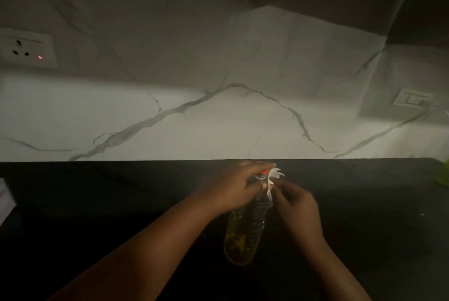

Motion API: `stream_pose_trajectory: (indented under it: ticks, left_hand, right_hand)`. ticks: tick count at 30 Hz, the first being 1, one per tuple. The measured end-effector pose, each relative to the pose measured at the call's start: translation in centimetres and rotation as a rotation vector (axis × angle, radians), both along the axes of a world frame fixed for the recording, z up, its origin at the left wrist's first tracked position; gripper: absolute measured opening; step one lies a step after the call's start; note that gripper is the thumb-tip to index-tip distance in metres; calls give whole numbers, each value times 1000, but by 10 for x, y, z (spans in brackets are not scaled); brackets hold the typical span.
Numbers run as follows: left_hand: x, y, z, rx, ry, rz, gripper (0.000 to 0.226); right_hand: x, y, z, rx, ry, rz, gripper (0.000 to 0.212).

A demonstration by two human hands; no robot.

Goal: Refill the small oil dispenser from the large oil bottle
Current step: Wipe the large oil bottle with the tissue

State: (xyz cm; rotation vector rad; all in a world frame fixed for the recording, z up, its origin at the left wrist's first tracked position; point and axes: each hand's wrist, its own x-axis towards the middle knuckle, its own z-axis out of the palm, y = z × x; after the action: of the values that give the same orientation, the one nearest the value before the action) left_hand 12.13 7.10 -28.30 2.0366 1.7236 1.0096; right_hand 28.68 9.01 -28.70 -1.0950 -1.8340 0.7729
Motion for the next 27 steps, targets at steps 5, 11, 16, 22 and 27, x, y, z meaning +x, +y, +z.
stream_pose_trajectory:
  ticks: [5,11,16,22,27]
  left_hand:
    - [2,-3,8,-42,23,-12,51]
    - [14,-6,5,-157,-109,96,111]
    - [22,-4,-9,-161,-397,226,119]
    - [23,0,-17,-121,-475,316,107]
    - [24,-2,-34,-34,-570,328,66]
  right_hand:
    - [3,0,-14,0,140,19,23]
    - [16,12,-34,-114,359,121,25]
    - [13,30,-28,-139,432,232,27]
    - [11,53,-41,-13,431,322,23]
    - [36,48,-118,-183,222,328,27]
